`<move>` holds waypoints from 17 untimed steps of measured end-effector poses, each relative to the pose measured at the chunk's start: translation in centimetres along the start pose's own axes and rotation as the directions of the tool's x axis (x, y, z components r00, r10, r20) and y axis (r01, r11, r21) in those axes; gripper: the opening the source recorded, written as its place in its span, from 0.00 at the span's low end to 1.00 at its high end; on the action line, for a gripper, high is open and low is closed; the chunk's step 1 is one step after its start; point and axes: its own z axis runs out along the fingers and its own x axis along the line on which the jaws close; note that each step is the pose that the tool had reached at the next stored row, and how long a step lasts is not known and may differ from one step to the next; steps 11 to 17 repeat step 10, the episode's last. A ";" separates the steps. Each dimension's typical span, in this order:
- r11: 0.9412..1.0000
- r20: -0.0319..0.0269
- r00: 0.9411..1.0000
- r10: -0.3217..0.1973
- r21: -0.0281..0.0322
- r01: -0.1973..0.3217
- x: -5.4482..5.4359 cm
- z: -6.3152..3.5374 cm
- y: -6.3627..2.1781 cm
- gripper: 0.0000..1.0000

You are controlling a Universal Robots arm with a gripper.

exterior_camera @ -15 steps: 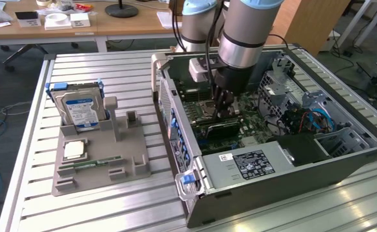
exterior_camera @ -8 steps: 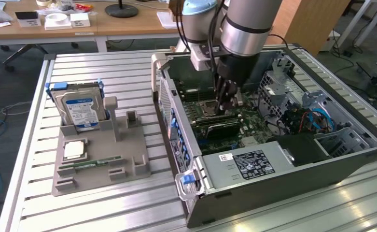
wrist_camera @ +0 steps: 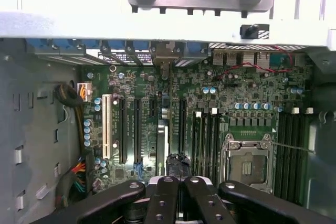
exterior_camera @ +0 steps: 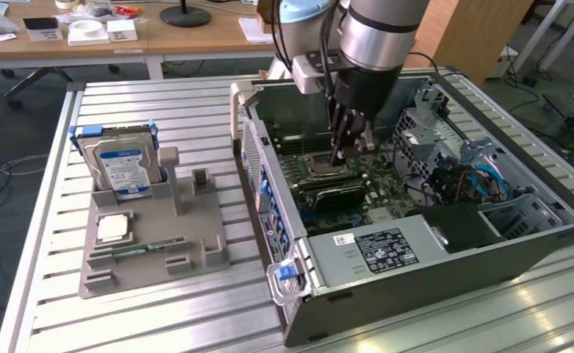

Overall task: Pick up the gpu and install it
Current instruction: 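Press down on the gpu until it lock into place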

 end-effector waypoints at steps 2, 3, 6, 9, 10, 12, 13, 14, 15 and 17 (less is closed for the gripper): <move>1.000 0.000 1.000 0.000 0.000 0.000 0.0 -0.33 0.00 0.11; 1.000 0.000 1.000 0.000 0.000 0.000 0.0 -0.38 0.00 0.11; 1.000 0.000 1.000 0.000 0.000 0.000 0.0 -0.38 0.00 0.11; 1.000 0.000 1.000 0.000 0.000 0.000 0.0 -0.39 0.00 0.11; 1.000 0.000 1.000 0.000 0.000 0.000 0.0 -0.39 0.00 0.11; 1.000 0.000 1.000 0.000 0.000 0.000 0.0 -0.39 0.00 0.11; 1.000 0.000 1.000 0.000 0.000 0.000 0.0 -0.39 0.00 0.11; 1.000 0.000 1.000 0.000 0.000 0.000 0.0 -0.39 0.00 0.11; 1.000 0.000 1.000 0.000 0.000 0.000 0.0 -0.39 0.00 0.11; 1.000 0.000 1.000 0.000 0.000 0.000 0.0 -0.39 0.00 0.11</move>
